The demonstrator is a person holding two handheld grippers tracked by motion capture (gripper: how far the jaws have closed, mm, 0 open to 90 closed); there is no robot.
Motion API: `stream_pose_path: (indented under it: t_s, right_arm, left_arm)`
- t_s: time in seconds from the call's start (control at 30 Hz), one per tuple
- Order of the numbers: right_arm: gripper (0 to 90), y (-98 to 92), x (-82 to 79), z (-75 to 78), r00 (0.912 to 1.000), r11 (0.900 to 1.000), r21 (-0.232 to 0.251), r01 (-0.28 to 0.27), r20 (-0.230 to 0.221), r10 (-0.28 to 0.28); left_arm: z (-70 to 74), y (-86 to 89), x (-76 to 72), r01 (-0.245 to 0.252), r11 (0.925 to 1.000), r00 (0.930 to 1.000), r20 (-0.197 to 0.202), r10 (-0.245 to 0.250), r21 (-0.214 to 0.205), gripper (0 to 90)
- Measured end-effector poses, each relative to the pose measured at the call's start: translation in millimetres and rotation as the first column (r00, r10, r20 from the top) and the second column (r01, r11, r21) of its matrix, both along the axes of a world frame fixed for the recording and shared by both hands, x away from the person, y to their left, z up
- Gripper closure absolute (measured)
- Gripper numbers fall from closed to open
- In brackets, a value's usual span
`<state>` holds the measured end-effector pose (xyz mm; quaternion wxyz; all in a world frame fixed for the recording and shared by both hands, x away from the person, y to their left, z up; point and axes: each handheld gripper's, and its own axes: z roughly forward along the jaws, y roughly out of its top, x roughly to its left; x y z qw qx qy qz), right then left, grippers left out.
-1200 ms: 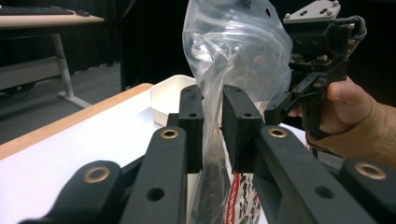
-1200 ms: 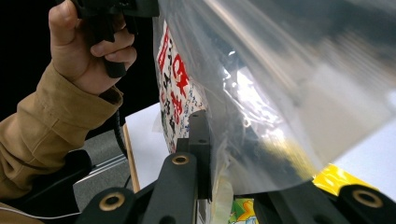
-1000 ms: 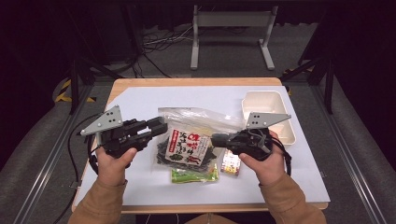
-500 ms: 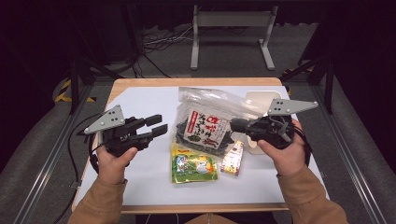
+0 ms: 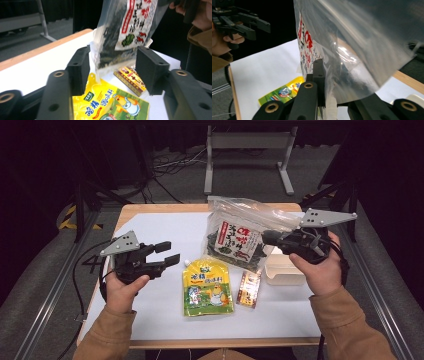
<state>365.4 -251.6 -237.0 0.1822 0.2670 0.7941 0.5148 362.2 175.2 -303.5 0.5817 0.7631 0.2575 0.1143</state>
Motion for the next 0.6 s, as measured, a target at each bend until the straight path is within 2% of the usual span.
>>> stream_pose_path:
  t_s: [0.3, 0.4, 0.6]
  right_arm:
    - [82.0, -12.3, 11.4, 7.0, 0.9993, 0.9993, -0.010, 0.037, 0.010, -0.036]
    - [81.9, -15.6, 16.1, 8.7, 0.9984, 0.9984, -0.030, 0.049, 0.028, -0.048]
    - [81.8, -24.9, 24.0, 12.6, 0.9959, 0.9959, -0.040, 0.081, 0.044, -0.079]
  left_arm:
    - [-5.8, 2.6, 5.3, -0.030, 0.9991, 0.9994, -0.018, 0.030, 0.031, 41.3]
    - [-8.1, 3.1, 7.1, -0.040, 0.9985, 0.9989, -0.023, 0.041, 0.038, 41.6]
    - [-14.8, 4.4, 13.6, -0.062, 0.9963, 0.9972, -0.038, 0.065, 0.060, 41.8]
